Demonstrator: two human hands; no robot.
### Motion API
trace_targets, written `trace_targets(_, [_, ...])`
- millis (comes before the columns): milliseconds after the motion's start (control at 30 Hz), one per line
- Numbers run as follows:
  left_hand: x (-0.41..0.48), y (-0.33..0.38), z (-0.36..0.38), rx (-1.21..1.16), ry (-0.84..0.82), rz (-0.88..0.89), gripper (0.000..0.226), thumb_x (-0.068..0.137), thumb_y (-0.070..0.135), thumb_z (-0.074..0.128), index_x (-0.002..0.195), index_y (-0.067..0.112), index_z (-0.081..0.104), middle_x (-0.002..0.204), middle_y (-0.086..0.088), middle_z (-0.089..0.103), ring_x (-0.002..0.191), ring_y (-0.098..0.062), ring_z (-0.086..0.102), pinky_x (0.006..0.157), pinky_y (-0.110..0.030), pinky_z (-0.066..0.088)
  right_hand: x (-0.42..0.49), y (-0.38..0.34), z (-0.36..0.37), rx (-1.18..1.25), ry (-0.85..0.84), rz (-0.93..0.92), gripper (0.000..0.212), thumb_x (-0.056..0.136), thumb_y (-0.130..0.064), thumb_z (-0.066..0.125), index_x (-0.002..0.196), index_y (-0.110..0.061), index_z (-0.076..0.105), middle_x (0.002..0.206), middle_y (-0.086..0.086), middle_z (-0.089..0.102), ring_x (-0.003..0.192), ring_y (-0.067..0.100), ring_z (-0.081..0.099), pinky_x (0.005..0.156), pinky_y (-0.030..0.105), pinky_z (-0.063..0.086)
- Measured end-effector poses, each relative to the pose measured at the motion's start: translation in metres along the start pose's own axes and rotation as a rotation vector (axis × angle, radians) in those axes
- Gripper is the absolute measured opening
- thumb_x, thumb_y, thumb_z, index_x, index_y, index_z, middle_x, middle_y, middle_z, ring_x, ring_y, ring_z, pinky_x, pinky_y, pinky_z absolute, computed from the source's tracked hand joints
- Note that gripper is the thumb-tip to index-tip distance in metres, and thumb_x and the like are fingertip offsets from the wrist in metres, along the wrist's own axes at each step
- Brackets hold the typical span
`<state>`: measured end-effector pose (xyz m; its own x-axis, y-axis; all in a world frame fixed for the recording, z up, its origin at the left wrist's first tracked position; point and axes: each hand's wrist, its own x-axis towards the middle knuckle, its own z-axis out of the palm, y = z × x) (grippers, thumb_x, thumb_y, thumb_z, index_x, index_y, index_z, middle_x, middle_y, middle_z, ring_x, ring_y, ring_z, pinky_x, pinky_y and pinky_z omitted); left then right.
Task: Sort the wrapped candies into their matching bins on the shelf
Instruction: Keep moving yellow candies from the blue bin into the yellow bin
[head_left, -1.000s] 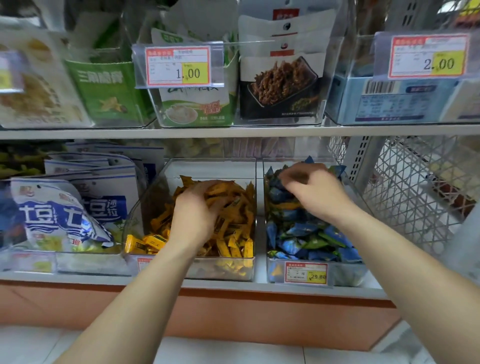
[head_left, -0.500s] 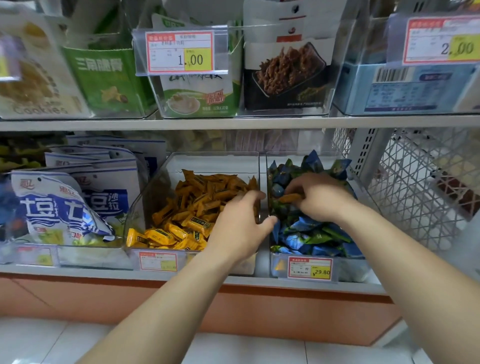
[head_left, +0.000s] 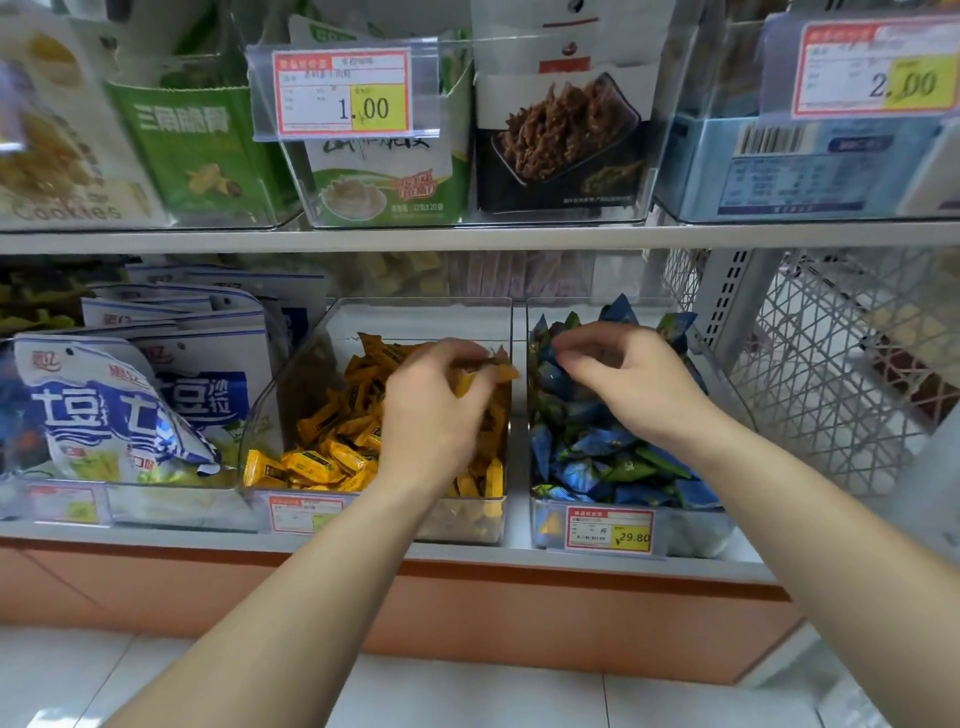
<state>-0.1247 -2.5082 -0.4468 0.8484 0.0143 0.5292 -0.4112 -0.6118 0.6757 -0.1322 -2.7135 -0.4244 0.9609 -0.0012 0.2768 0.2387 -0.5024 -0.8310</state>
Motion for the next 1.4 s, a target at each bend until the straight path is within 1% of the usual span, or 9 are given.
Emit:
trace_targets(167, [-0.001, -0.027, -0.008, 0.334, -0.115, -0.109, 0.04, 0.091, 0.051, 0.062, 0.122, 0.027, 0.065, 0.122, 0.002, 0.065, 0.113, -0.024, 0.059, 0.09, -0.042, 0.051, -0.009, 0.007, -0.005, -0.485, -0.311, -0.129, 0.027, 0.09, -0.046, 0.06, 0.115, -0.036, 0.067, 0.116, -0.018, 0.066, 0.108, 0.003, 0.06, 0.09, 0.027, 0.05])
trace_targets(333, [-0.017, -0.008, 0.011, 0.1, -0.27, -0.105, 0.074, 0.077, 0.075, 0.053, 0.134, 0.028, 0.054, 0.131, 0.006, 0.063, 0.118, -0.015, 0.058, 0.088, -0.027, 0.045, -0.015, 0.022, 0.008, -0.806, -0.462, -0.21, 0.059, 0.086, -0.067, 0.049, 0.14, -0.042, 0.047, 0.147, -0.018, 0.046, 0.132, 0.016, 0.043, 0.106, 0.039, 0.04])
trace_targets(467, [-0.031, -0.001, 0.023, 0.119, -0.398, -0.082, 0.064, 0.074, 0.063, 0.058, 0.13, 0.031, 0.054, 0.115, 0.011, 0.068, 0.102, -0.01, 0.065, 0.086, -0.035, 0.057, -0.009, 0.031, 0.023, -0.935, -0.342, -0.183, 0.058, 0.076, -0.072, 0.05, 0.128, -0.046, 0.052, 0.13, -0.012, 0.054, 0.118, 0.022, 0.046, 0.099, 0.044, 0.034])
trace_targets(600, [-0.03, -0.004, 0.022, 0.11, -0.386, -0.08, 0.059, 0.078, 0.055, 0.064, 0.132, 0.03, 0.056, 0.116, 0.011, 0.069, 0.101, -0.008, 0.066, 0.088, -0.034, 0.057, 0.0, 0.032, 0.032, -0.883, -0.254, -0.296, 0.034, 0.08, -0.054, 0.063, 0.109, -0.037, 0.059, 0.105, -0.007, 0.06, 0.099, 0.022, 0.056, 0.082, 0.037, 0.042])
trace_targets(733, [-0.028, -0.006, 0.02, 0.096, -0.404, -0.095, 0.066, 0.079, 0.056, 0.067, 0.136, 0.026, 0.054, 0.123, 0.008, 0.068, 0.108, -0.01, 0.065, 0.093, -0.035, 0.055, 0.003, 0.035, 0.023, -0.717, -0.231, -0.303, 0.021, 0.08, -0.033, 0.072, 0.099, -0.03, 0.064, 0.101, -0.008, 0.06, 0.093, 0.017, 0.057, 0.075, 0.034, 0.05])
trace_targets(967, [-0.028, -0.008, 0.02, 0.099, -0.406, -0.094, 0.069, 0.082, 0.056, 0.068, 0.141, 0.026, 0.05, 0.129, 0.007, 0.064, 0.111, -0.011, 0.063, 0.094, -0.035, 0.055, 0.018, 0.037, -0.018, -0.538, 0.243, -0.233, 0.02, 0.088, -0.034, 0.071, 0.105, -0.03, 0.062, 0.104, -0.002, 0.064, 0.093, 0.021, 0.059, 0.07, 0.031, 0.043])
trace_targets(1067, [-0.027, -0.007, 0.02, 0.094, -0.411, -0.098, 0.068, 0.082, 0.055, 0.068, 0.141, 0.027, 0.05, 0.129, 0.007, 0.065, 0.109, -0.01, 0.064, 0.093, -0.035, 0.055, 0.019, 0.044, -0.021, -0.748, 0.167, -0.062, 0.026, 0.094, -0.04, 0.061, 0.117, -0.03, 0.062, 0.114, 0.003, 0.061, 0.104, 0.028, 0.057, 0.074, 0.033, 0.042])
trace_targets(1200, [-0.026, -0.007, 0.02, 0.087, -0.422, -0.096, 0.069, 0.082, 0.056, 0.069, 0.142, 0.027, 0.05, 0.13, 0.008, 0.064, 0.111, -0.01, 0.064, 0.095, -0.036, 0.055, 0.019, 0.038, -0.023, -0.918, -0.009, -0.001, 0.041, 0.095, -0.055, 0.05, 0.129, -0.034, 0.059, 0.132, 0.002, 0.053, 0.127, 0.029, 0.042, 0.099, 0.042, 0.037])
trace_targets(1400, [-0.025, -0.007, 0.016, 0.046, -0.45, -0.072, 0.065, 0.084, 0.054, 0.069, 0.141, 0.029, 0.051, 0.129, 0.008, 0.065, 0.107, -0.007, 0.064, 0.094, -0.034, 0.055, 0.006, 0.009, -0.013, -0.718, 0.088, -0.233, 0.031, 0.087, -0.045, 0.065, 0.115, -0.031, 0.067, 0.115, -0.006, 0.063, 0.107, 0.021, 0.056, 0.081, 0.031, 0.044])
